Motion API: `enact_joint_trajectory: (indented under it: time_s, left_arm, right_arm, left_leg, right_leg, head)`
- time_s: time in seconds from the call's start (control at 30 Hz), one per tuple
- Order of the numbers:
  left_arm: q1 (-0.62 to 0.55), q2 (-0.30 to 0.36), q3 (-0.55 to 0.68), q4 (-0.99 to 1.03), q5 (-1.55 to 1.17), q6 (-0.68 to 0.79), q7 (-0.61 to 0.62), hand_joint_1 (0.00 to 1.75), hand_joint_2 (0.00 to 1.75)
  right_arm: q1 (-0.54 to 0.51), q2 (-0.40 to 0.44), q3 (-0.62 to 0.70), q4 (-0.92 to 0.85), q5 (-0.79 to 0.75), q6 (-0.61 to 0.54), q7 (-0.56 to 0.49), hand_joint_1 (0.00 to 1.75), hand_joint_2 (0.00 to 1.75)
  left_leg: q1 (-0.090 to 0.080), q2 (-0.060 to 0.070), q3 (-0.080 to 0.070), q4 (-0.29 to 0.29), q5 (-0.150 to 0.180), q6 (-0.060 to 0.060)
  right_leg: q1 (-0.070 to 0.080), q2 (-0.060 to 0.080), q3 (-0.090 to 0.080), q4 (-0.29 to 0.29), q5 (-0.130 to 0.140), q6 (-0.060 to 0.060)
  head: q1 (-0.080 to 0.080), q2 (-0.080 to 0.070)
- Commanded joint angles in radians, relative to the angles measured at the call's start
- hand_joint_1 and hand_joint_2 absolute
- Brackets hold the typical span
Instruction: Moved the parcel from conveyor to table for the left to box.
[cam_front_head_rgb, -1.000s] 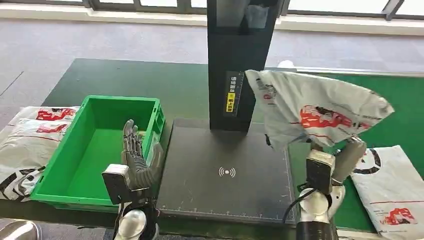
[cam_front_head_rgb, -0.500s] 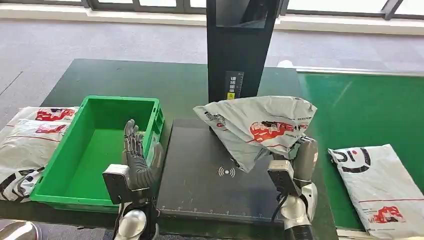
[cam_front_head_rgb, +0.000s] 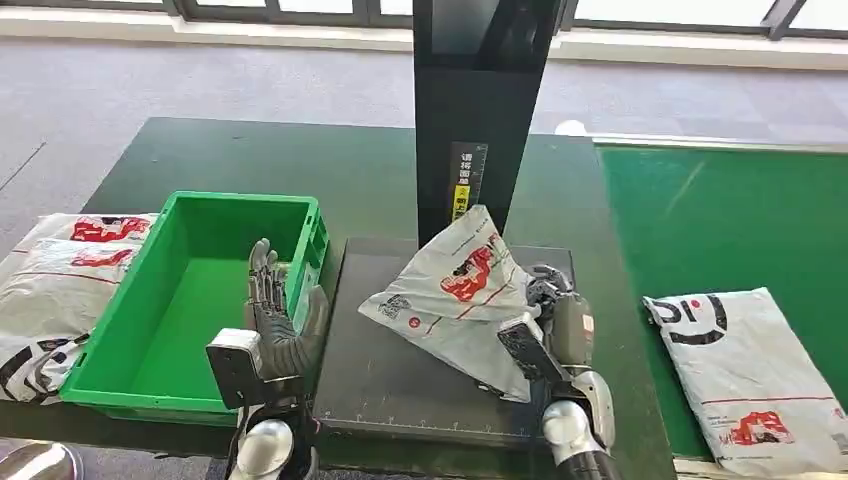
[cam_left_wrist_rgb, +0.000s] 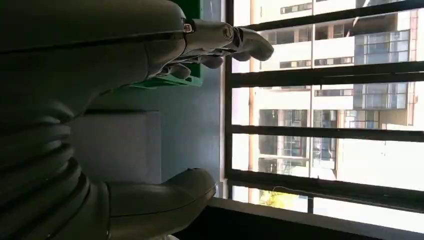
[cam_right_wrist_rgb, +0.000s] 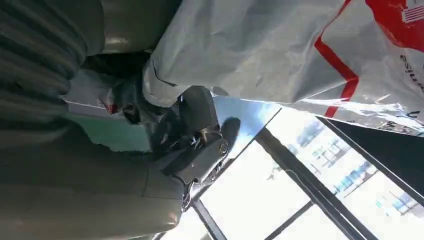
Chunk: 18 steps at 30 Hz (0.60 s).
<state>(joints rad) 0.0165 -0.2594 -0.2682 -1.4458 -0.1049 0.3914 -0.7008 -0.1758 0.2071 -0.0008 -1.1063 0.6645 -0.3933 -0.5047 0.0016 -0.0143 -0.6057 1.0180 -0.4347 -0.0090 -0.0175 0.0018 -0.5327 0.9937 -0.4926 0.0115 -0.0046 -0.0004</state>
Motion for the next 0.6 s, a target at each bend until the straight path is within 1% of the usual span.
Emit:
enact_joint_trajectory:
  time_s: [0.03,0.17,0.27,0.47,0.5,0.57,0.6]
  left_arm:
    - [0.014,-0.012,0.027,0.042,-0.003,0.001,0.003,0.00,1.75]
    - [0.014,-0.012,0.027,0.042,-0.003,0.001,0.003,0.00,1.75]
    - [0.014,-0.012,0.027,0.042,-0.003,0.001,0.003,0.00,1.75]
    - [0.014,-0.012,0.027,0.042,-0.003,0.001,0.003,0.00,1.75]
    - [0.013,-0.011,0.027,0.044,-0.003,0.001,0.003,0.00,1.75]
    - [0.013,-0.012,0.028,0.046,-0.005,-0.001,0.003,0.00,1.75]
    - [0.012,-0.012,0.029,0.047,-0.006,-0.002,0.003,0.00,1.75]
  right_arm:
    - [-0.046,-0.020,-0.024,0.097,-0.002,0.006,-0.001,0.00,1.75]
    - [-0.046,-0.020,-0.024,0.097,-0.002,0.006,-0.001,0.00,1.75]
    - [-0.046,-0.020,-0.024,0.097,-0.002,0.006,-0.001,0.00,1.75]
    - [-0.046,-0.020,-0.024,0.097,-0.002,0.006,-0.001,0.00,1.75]
    - [-0.049,-0.018,-0.025,0.096,0.002,0.015,0.001,0.00,0.00]
    - [-0.050,-0.018,-0.029,0.103,0.016,0.034,0.014,0.00,0.00]
    - [-0.050,-0.019,-0.030,0.107,0.023,0.039,0.019,0.00,0.00]
  left_leg:
    - [0.000,0.002,0.003,-0.002,0.000,0.000]
    - [0.000,0.004,0.006,-0.005,0.000,0.000]
    - [0.000,0.002,0.003,-0.002,0.000,0.000]
    - [-0.001,0.004,0.006,-0.005,0.000,0.000]
    - [0.000,0.002,0.003,-0.002,0.000,0.000]
    - [0.000,0.003,0.004,-0.003,0.000,0.000]
    - [0.000,0.002,0.003,-0.001,0.000,0.000]
  right_leg:
    - [0.000,0.001,0.002,-0.002,0.000,-0.001]
    - [0.000,0.002,0.005,-0.005,0.001,-0.002]
    - [0.000,0.001,0.002,-0.002,0.000,-0.001]
    - [0.000,0.002,0.005,-0.005,0.001,-0.002]
    - [0.000,0.001,0.003,-0.002,0.000,-0.001]
    - [0.000,0.001,0.004,-0.004,0.000,-0.001]
    - [0.000,0.001,0.002,-0.002,0.000,-0.001]
  head:
    - [0.000,0.000]
    - [0.000,0.000]
    - [0.000,0.000]
    - [0.000,0.000]
    - [0.000,0.000]
    - [0.000,0.000]
    - [0.000,0.000]
